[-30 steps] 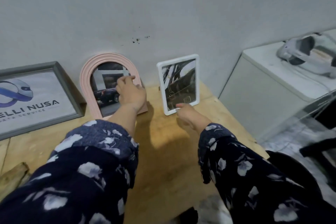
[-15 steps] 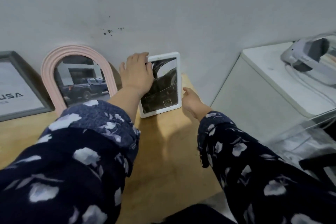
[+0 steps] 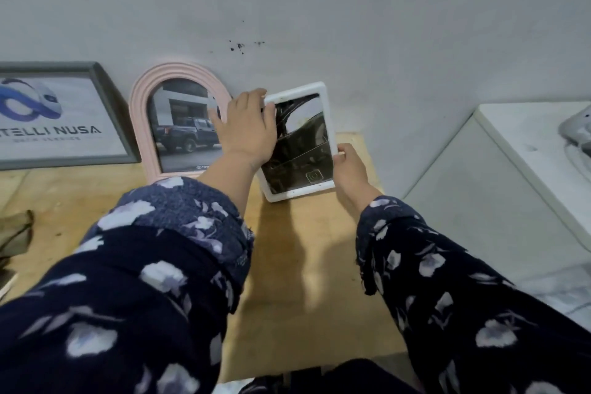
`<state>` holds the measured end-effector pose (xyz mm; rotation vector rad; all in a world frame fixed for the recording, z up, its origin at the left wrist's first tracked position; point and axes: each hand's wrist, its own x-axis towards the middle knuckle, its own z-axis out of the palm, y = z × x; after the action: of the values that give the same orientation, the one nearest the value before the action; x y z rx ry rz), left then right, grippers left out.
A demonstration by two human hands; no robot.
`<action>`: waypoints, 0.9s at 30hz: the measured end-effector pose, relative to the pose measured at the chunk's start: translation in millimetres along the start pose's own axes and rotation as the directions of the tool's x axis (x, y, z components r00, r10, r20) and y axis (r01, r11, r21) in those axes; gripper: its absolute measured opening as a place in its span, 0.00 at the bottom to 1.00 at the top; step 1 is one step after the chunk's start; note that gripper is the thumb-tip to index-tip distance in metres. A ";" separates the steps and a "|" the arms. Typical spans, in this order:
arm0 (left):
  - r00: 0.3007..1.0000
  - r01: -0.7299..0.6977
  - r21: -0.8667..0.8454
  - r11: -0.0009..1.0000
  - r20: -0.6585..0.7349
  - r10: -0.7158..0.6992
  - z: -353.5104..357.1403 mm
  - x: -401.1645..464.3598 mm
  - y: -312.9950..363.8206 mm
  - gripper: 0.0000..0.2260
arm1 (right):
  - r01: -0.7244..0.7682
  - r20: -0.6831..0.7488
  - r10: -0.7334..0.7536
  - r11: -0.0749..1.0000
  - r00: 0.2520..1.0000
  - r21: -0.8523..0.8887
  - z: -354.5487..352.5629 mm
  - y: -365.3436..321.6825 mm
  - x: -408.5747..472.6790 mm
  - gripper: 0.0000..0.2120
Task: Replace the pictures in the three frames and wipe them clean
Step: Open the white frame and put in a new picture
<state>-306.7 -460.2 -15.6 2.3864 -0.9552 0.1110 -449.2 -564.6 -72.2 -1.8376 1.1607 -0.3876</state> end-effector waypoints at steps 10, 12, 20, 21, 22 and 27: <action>0.970 0.229 -0.207 0.951 -0.037 -0.241 -76.3 -66.9 -106.8 0.20 | 0.334 -0.043 -0.374 0.869 0.926 -0.366 53.9 -68.0 -74.0 0.15; 0.964 0.242 -0.242 0.940 -0.048 -0.261 -92.2 -79.8 -120.6 0.18 | 0.396 -0.024 -0.473 0.762 0.880 -0.512 71.7 -78.1 -92.2 0.14; 0.925 0.380 -0.245 0.892 0.097 -0.367 -115.3 -143.6 -184.9 0.23 | 0.519 0.072 -0.688 0.470 0.722 -0.714 148.6 -73.3 -172.5 0.17; 0.922 0.386 -0.228 0.894 0.101 -0.373 -114.4 -152.6 -191.2 0.23 | 0.515 0.078 -0.689 0.456 0.720 -0.726 155.1 -68.2 -181.6 0.16; 0.920 0.392 -0.215 0.895 0.104 -0.378 -112.6 -161.7 -196.6 0.23 | 0.514 0.082 -0.696 0.440 0.714 -0.737 159.9 -61.2 -190.6 0.15; 0.911 0.407 -0.226 0.885 0.174 -0.374 -95.7 -196.1 -217.2 0.20 | 0.544 0.175 -0.706 0.339 0.686 -0.768 169.6 -23.7 -219.0 0.08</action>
<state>-297.4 -161.9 -91.1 2.3069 -0.4834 -0.3038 -436.5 -288.7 -103.9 -3.1366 0.6694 -0.5546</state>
